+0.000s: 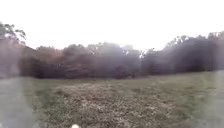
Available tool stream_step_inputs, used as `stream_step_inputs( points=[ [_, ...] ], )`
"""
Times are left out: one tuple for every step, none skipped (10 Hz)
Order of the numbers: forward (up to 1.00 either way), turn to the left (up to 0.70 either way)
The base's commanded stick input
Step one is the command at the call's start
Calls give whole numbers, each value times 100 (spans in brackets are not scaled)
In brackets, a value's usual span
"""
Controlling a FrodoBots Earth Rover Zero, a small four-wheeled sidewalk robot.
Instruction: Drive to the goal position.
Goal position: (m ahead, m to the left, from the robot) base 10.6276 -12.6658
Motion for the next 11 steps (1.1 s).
stream_step_inputs(
  points=[
    [70, 0],
    [70, 0],
    [70, 0],
    [70, 0],
    [70, 0],
    [70, 0],
    [70, 0],
    [70, 0],
    [70, 0],
    [70, 0],
    [70, 0]
  ],
)
